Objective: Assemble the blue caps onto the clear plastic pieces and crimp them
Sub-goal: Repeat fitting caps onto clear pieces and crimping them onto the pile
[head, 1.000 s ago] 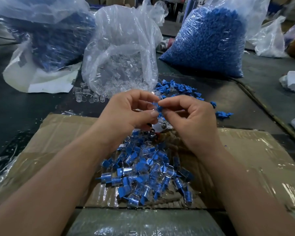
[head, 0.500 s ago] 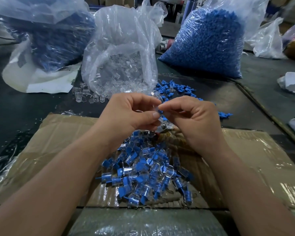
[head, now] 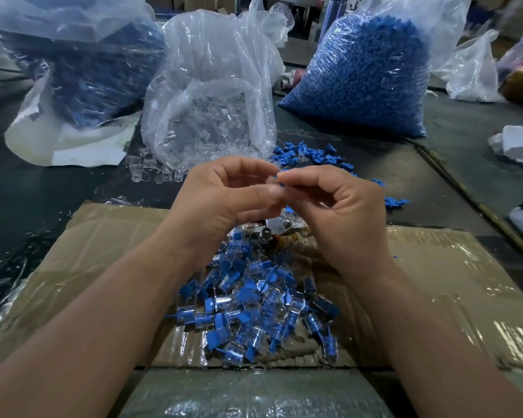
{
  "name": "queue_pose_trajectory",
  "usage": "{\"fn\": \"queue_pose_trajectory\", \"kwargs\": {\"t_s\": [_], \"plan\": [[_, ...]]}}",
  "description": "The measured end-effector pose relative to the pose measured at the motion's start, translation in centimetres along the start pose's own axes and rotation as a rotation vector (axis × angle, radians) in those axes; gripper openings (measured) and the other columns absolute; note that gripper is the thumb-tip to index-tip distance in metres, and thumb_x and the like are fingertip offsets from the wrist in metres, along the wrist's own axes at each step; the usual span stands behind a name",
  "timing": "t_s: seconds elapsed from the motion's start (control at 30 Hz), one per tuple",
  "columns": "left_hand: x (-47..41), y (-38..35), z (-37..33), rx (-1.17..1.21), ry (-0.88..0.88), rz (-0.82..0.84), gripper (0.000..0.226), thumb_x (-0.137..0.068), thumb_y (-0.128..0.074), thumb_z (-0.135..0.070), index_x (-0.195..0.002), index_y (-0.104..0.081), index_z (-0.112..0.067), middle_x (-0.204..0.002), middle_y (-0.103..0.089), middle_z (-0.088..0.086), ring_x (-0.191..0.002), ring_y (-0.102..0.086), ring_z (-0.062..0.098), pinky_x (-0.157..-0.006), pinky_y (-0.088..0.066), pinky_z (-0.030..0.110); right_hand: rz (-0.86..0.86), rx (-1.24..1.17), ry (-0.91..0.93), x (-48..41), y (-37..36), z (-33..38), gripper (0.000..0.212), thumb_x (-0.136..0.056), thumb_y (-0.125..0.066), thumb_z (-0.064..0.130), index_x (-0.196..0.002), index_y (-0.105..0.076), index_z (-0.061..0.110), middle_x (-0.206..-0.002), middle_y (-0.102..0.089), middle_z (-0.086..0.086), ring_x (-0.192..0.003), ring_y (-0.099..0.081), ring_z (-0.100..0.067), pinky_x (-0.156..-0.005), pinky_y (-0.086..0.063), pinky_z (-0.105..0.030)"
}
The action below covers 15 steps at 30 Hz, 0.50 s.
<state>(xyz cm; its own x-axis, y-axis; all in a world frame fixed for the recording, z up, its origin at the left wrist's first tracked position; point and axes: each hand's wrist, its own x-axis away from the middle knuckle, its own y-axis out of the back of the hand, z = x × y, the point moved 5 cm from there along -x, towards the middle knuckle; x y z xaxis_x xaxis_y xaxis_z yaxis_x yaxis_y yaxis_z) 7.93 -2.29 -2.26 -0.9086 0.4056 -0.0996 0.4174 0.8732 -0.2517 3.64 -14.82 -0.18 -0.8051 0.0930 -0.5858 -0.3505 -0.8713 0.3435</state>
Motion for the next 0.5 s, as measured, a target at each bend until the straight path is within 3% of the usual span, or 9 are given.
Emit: {"fn": "queue_pose_trajectory", "kwargs": {"t_s": [0.27, 0.4, 0.5], "plan": [[-0.06, 0.00, 0.25, 0.031, 0.042, 0.013, 0.009, -0.062, -0.065, -0.012, -0.068, -0.071, -0.010, -0.073, -0.071, 0.011, -0.068, -0.069, 0.018, -0.060, -0.054, 0.022, 0.071, 0.014, 0.019, -0.24, 0.09, 0.12, 0.029, -0.074, -0.072, 0.011, -0.098, -0.062, 0.022, -0.089, -0.063, 0.011, -0.084, -0.063, -0.004, -0.076, -0.051, -0.016], [-0.14, 0.09, 0.22, 0.040, 0.051, 0.021, 0.010, -0.061, -0.064, -0.010, -0.067, -0.072, -0.009, -0.071, -0.070, 0.009, -0.065, -0.068, 0.018, -0.061, -0.055, 0.022, 0.085, 0.017, -0.011, -0.27, 0.10, 0.12, 0.024, -0.071, -0.069, 0.026, -0.094, -0.062, 0.029, -0.089, -0.065, 0.009, -0.082, -0.064, -0.006, -0.075, -0.054, -0.022], [-0.20, 0.21, 0.25, 0.050, 0.052, 0.008, 0.013, -0.061, -0.064, -0.010, -0.072, -0.070, -0.006, -0.072, -0.070, 0.010, -0.067, -0.068, 0.019, -0.061, -0.055, 0.022, 0.087, -0.025, -0.050, -0.19, -0.13, -0.09, 0.023, -0.071, -0.070, 0.023, -0.093, -0.063, 0.027, -0.089, -0.067, 0.004, -0.081, -0.066, -0.009, -0.075, -0.055, -0.027]]}}
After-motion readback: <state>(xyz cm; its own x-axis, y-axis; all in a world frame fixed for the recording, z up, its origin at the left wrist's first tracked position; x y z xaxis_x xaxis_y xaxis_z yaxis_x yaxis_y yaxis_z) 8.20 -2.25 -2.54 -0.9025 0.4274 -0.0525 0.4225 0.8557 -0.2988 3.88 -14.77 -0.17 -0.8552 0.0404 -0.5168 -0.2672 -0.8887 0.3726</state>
